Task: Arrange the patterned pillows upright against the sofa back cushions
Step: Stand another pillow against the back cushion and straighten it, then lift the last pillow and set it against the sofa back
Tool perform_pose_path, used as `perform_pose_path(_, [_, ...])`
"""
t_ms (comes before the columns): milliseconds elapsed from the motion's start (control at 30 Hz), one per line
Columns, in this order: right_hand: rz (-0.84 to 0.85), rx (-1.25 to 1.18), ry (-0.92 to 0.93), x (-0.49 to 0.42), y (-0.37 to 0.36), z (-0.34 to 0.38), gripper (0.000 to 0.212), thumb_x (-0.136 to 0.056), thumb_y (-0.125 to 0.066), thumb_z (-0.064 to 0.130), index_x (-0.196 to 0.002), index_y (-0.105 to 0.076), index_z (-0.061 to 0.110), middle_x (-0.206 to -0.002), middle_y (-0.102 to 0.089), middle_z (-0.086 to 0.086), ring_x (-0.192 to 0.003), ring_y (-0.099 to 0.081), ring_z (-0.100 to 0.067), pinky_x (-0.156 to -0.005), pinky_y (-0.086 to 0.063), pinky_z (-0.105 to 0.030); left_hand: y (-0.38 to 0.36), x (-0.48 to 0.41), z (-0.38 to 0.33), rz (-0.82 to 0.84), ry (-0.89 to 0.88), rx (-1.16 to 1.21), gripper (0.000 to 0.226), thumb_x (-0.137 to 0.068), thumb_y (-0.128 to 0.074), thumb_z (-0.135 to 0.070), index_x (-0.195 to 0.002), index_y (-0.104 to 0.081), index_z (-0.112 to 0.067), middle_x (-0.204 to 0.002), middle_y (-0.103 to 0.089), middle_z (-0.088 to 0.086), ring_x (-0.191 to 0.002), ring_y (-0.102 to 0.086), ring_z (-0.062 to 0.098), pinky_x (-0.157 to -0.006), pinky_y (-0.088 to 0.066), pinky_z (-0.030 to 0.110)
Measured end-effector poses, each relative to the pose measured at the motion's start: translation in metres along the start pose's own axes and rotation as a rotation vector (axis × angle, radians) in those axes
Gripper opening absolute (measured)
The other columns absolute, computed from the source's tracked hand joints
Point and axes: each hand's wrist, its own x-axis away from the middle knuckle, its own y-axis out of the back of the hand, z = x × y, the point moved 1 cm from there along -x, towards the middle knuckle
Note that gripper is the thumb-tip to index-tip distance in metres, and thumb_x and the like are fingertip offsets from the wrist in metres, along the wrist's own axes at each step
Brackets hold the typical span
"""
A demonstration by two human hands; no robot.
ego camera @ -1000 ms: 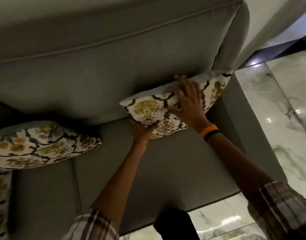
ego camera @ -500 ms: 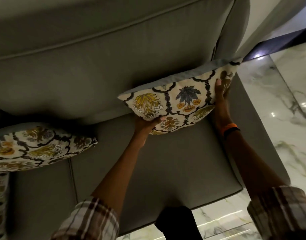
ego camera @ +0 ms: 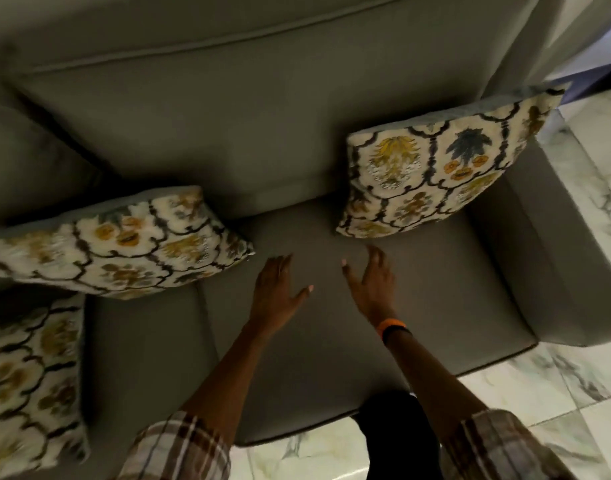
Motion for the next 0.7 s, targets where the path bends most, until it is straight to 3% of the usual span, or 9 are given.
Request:
perform_pose_path(133, [0.108,0.216,0.171,0.09,-0.105,0.076,0.079,-0.097,-0.055,0.059,-0.16,-0.038,0.015,-0.162,-0.044,-0.01,-0.153,-0.038,-0.03,-0.126,-0.028,-0.047,0.051,0.088,0.13,0.024,0.09,-0.136,0.083,-0.098,-0.053,-0.062,-0.164,-0.027,-0.018,-0.173,-0.027,0.011,-0.163,-0.019,0.032,-0.132,-0.019,0.051])
perform_pose_path(267, [0.202,0.249,0.233,0.169,-0.212,0.155,0.076,-0.098,-0.057,0.057,-0.159,-0.039,0.015,-0.16,-0.045,-0.01,-0.151,-0.04,-0.029,-0.124,-0.03,-0.045,0.118,0.169,0.27,-0.102,0.198,-0.098,0.089,-0.089,-0.036,-0.067,-0.154,-0.048,-0.008,-0.161,-0.046,0.021,-0.155,-0.036,0.042,-0.125,-0.029,0.059])
perform_pose_path(333, [0.282,0.24,0.222,0.2,-0.268,0.189,0.077,-0.099,-0.057,0.056,-0.161,-0.037,0.016,-0.162,-0.042,-0.009,-0.151,-0.04,-0.03,-0.124,-0.032,-0.047,0.155,0.198,0.345,-0.142,0.286,-0.088,0.09,-0.089,-0.035,-0.067,-0.155,-0.046,-0.007,-0.163,-0.043,0.022,-0.156,-0.033,0.043,-0.127,-0.026,0.059])
perform_pose_path(467, [0.457,0.071,0.141,0.247,-0.386,0.25,0.075,-0.099,-0.061,0.051,-0.161,-0.036,0.016,-0.163,-0.041,-0.011,-0.149,-0.044,-0.032,-0.12,-0.042,-0.05,0.212,0.24,0.5,-0.26,0.385,-0.058,0.082,-0.093,-0.058,-0.054,-0.154,-0.045,-0.001,-0.159,-0.043,0.029,-0.15,-0.04,0.048,-0.12,-0.036,0.064])
perform_pose_path(567, [0.558,-0.177,-0.037,0.264,-0.454,0.284,0.068,-0.102,-0.066,0.03,-0.159,-0.038,0.009,-0.16,-0.047,-0.017,-0.143,-0.052,-0.035,-0.111,-0.049,-0.044,0.237,0.251,0.584,-0.311,0.493,-0.009,0.092,-0.089,-0.05,-0.063,-0.157,-0.039,-0.002,-0.164,-0.038,0.026,-0.152,-0.036,0.046,-0.124,-0.031,0.061])
perform_pose_path(633, [0.617,-0.295,-0.142,0.272,-0.492,0.304,0.059,-0.104,-0.062,0.022,-0.158,-0.04,0.011,-0.151,-0.055,-0.02,-0.115,-0.068,-0.036,-0.086,-0.056,-0.037,0.25,0.248,0.628,-0.376,0.658,0.159,0.098,-0.091,-0.066,-0.059,-0.163,-0.025,-0.008,-0.17,-0.025,0.021,-0.157,-0.027,0.043,-0.125,-0.025,0.06])
perform_pose_path(700, [0.61,-0.404,-0.199,0.276,-0.519,0.317,0.055,-0.104,-0.063,0.023,-0.153,-0.04,0.019,-0.119,-0.07,-0.01,-0.068,-0.068,-0.017,-0.056,-0.054,-0.023,0.258,0.241,0.661,-0.457,0.818,0.463,0.106,-0.088,-0.074,-0.054,-0.165,-0.014,-0.013,-0.172,-0.022,0.019,-0.157,-0.028,0.043,-0.125,-0.029,0.062])
